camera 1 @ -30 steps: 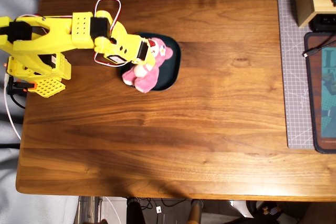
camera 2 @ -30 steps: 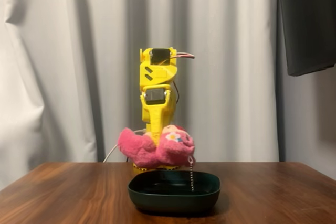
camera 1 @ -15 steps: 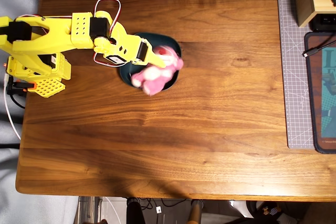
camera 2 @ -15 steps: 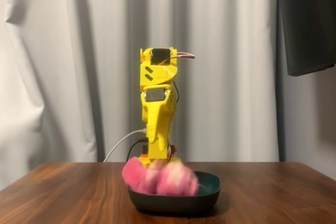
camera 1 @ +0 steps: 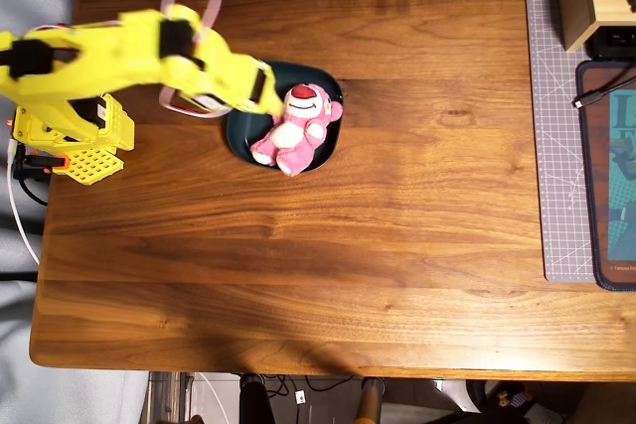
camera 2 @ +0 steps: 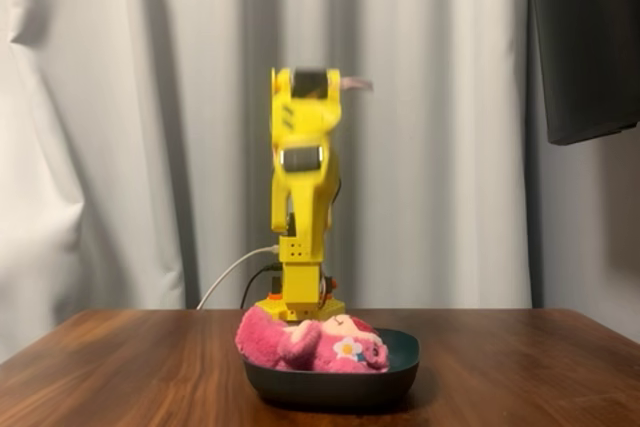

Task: Grasp a strawberry bear and put it in the bin.

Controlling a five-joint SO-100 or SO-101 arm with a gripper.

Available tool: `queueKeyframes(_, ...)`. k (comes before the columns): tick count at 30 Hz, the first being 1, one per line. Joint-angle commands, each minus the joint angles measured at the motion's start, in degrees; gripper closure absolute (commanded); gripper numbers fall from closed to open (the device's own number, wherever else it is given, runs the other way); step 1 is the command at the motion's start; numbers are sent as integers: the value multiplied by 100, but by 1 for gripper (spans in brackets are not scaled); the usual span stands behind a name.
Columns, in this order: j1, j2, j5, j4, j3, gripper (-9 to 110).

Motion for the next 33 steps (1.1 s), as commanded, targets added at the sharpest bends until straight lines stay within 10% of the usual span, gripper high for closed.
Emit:
queueKeyframes(1, -123, 2373, -26, 141, 633, 102)
queueKeyframes(19, -571, 7866, -1354, -1204, 6609, 101)
queueKeyframes(33, -308, 7875, -1652, -633, 7462, 101)
